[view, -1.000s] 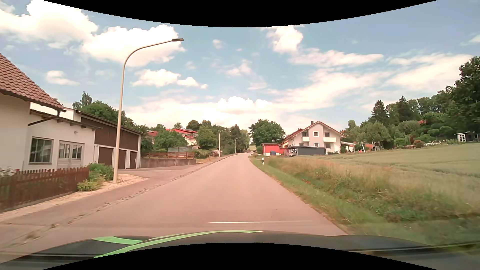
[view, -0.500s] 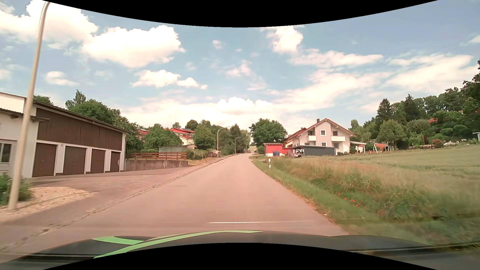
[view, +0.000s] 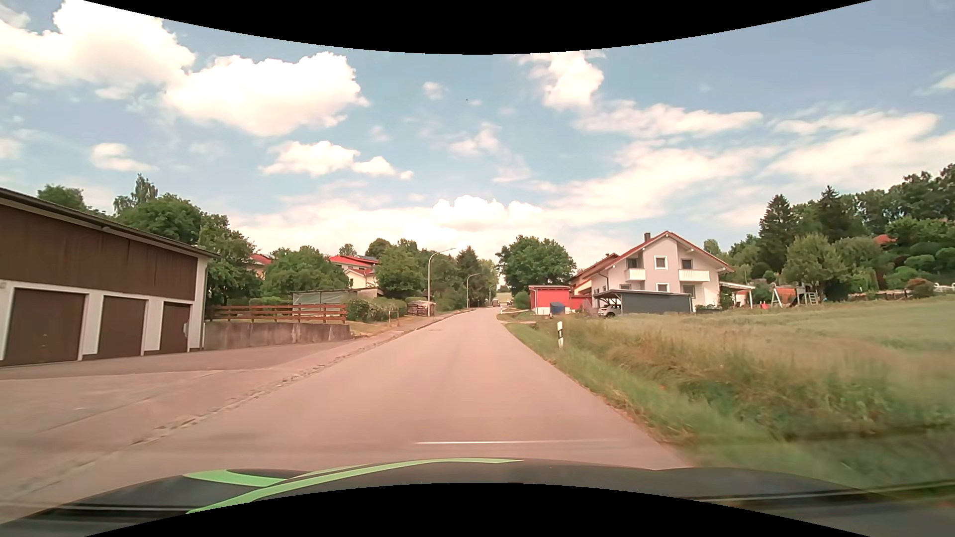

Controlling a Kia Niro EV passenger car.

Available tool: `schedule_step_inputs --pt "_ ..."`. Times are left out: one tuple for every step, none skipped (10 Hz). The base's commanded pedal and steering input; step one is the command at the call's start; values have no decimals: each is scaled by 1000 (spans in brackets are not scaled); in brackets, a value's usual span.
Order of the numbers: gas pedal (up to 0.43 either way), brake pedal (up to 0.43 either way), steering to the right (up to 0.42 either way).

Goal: Follow the waypoints while adhering to traffic rules and regulations

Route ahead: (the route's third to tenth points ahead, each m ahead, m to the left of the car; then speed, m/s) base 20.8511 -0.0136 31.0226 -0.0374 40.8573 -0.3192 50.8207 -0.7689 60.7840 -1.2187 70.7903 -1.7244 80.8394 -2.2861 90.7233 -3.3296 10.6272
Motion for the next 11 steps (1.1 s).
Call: schedule_step_inputs --pt "228 0 0" --pt "228 0 -1" --pt "220 0 0" --pt "220 0 0" --pt "209 0 -1" --pt "209 0 0" --pt "209 0 -1" --pt "209 0 0" --pt "209 0 -1" --pt "197 0 0" --pt "197 0 0"
